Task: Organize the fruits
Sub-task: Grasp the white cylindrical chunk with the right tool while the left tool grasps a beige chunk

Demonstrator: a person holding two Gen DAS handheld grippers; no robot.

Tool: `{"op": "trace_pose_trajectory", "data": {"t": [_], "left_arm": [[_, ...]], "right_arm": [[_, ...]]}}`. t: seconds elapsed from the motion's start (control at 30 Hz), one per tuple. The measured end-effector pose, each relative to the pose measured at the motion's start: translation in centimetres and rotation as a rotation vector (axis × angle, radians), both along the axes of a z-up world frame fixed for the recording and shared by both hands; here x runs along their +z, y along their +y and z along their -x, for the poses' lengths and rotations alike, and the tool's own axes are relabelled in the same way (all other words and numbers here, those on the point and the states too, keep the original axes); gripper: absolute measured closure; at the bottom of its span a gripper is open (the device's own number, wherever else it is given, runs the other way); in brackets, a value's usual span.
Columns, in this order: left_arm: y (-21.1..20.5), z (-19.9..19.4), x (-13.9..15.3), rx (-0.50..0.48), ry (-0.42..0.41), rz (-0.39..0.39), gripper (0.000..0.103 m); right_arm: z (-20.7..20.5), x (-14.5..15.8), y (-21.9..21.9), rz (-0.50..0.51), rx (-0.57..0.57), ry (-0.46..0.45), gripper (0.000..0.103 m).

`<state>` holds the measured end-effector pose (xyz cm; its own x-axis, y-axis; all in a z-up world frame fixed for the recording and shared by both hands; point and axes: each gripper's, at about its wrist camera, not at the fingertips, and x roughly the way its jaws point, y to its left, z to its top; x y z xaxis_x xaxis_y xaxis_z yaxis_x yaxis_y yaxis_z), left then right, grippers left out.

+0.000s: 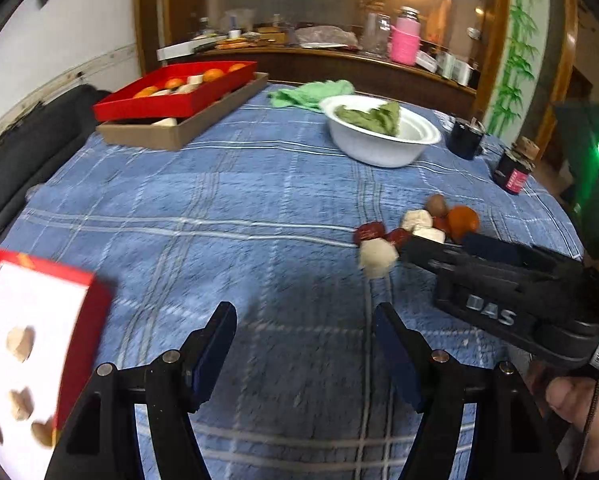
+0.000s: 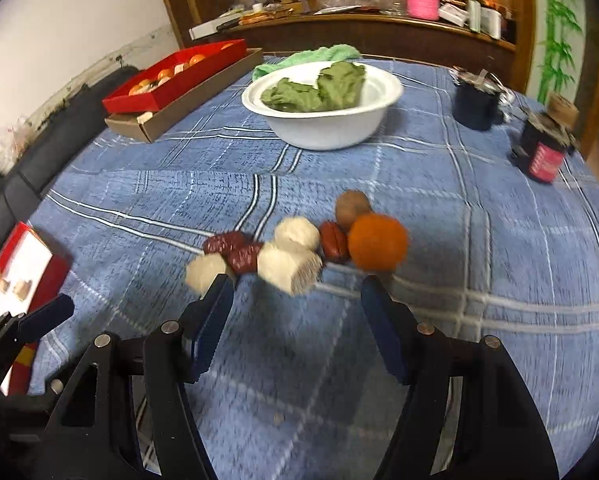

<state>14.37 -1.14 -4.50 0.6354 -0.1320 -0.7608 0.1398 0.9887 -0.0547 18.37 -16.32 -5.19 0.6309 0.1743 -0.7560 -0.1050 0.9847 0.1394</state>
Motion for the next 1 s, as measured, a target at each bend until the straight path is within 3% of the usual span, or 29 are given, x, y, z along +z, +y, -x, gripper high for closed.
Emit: {"op": "trace_pose_trajectory", "data": {"t": [0.07,0.13,0.2,0.6,0.63,0.67,0.7,0.83,1.0], "left_arm": [[-0.5,-0.6,-0.2,-0.009,0.001,0.002,0.033],[-0.8,-1.2,-0.4,-0.014,0.006,0.009,0.034],[-1.1,-1.6,-0.7,-0.022,0.008,-0.001,0.033],[-5.7,-4.7,-2.3,-0.052,0.038,-0.037,0.034],[-5.7,-4.9,-2.3,-0.048,0.034,-0.025,0.037],[-5.5,-5.1,-2.2,-0.033,0.029,-0.024,0.059],[-5.3,-5.3,-2.1,-0.009,0.024,-0.041,0.075],[-4.1,-4.9,-1.9,0.001,0.028,-0.026,0.075],[-2.3,-1.5,-1.6,0.028,0.021,-0.037,0.075]], "right_arm": [[-0.9,-0.1,0.1,0.004,0.007,0.004,0.037],[-1.7,-0.6,0.5,0.008,0.035,0.034,0.048],[-1.8,-0.7,0.8,0.037,0.043,0.02,0.069],[1.7,0.0,-4.8,-0.098,-0.015,-0.01,0.069],[2.0,0.1,-5.1,-0.102,-0.018,-0.014,0.069],[2.3,0.2,-5.4,-0.107,-0.022,-0.019,0.069],[2.5,0.3,-5.6,-0.107,-0.023,-0.02,0.069],[3.3,0.5,-5.4,-0.101,-0.015,-0.018,0.069],[5.3,1.0,-4.3,-0.093,0.005,-0.031,0.069]]}}
